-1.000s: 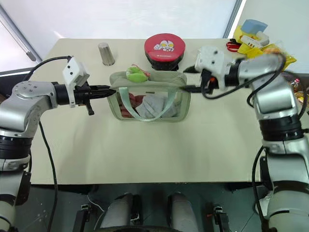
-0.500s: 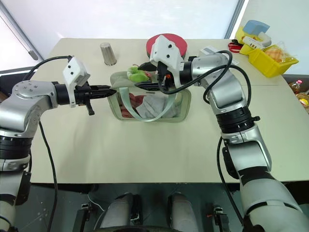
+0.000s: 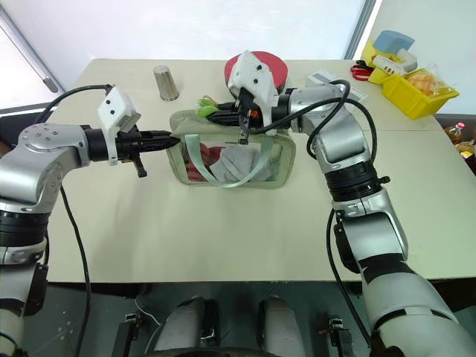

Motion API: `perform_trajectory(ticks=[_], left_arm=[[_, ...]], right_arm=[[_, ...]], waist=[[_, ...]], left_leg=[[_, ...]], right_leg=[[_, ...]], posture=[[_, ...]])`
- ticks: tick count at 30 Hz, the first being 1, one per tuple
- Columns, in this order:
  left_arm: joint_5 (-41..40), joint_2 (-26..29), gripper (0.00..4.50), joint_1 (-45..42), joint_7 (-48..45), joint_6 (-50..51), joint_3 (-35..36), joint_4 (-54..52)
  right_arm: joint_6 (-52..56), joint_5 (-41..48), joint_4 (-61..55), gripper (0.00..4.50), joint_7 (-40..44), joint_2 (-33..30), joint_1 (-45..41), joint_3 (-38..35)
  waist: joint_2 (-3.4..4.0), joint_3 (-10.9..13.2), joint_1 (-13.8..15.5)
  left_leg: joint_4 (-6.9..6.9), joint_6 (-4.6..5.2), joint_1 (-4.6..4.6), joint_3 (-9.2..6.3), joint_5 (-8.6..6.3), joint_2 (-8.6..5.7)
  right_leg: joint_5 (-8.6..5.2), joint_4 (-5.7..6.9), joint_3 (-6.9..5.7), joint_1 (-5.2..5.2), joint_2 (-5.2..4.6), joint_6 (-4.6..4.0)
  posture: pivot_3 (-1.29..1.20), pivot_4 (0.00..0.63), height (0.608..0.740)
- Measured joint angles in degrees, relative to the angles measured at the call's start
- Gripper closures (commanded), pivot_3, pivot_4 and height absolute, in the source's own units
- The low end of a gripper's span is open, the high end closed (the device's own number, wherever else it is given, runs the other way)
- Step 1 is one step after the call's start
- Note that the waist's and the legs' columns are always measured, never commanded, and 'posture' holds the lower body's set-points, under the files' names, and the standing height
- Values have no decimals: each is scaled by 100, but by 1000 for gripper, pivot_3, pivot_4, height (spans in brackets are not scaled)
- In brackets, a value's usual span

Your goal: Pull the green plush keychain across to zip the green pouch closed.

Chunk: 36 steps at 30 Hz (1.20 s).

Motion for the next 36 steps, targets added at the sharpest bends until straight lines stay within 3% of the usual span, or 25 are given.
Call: perform_trajectory(ticks=[4, 17, 22, 29, 36], left_arm=[[-9, -4, 4500, 38, 2, -2, 1, -47], [11, -97, 4500, 3, -47, -79, -23, 31], [23, -150, 4500, -33, -50, -96, -81, 67], [21, -173, 4500, -73, -57, -116, -131, 121], [14, -172, 4500, -61, -50, -100, -133, 74]], right_arm=[[327, 22, -160, 4475, -208, -645, 0, -254], [-267, -1154, -394, 4475, -958, -2287, 711, -315], [-390, -1456, -601, 4475, -1262, -2314, 1452, -269], [-534, -1579, -595, 4475, -1602, -1667, 2373, -122], [-839, -1739, -355, 4475, -1717, -1415, 2673, 71]], waist=[[0, 0, 15], [0, 0, -4], [0, 0, -1], [0, 0, -3], [0, 0, -6]], left_leg=[[0, 1, 0, -1, -1, -2], [-2, 1, 1, 2, -1, -2], [-2, 1, 1, 2, 0, -2], [0, 0, 3, 2, 0, -2], [0, 0, 7, 2, 0, -2]], right_leg=[[0, -1, 0, 1, -2, 0], [0, -3, 1, 0, 0, 0], [0, -3, 1, 0, 0, 0], [0, -2, 1, 3, 2, 0], [0, -2, 1, 6, 4, 0]], posture=[[0, 150, 740], [0, 150, 740], [0, 150, 740], [0, 150, 740], [0, 150, 740]])
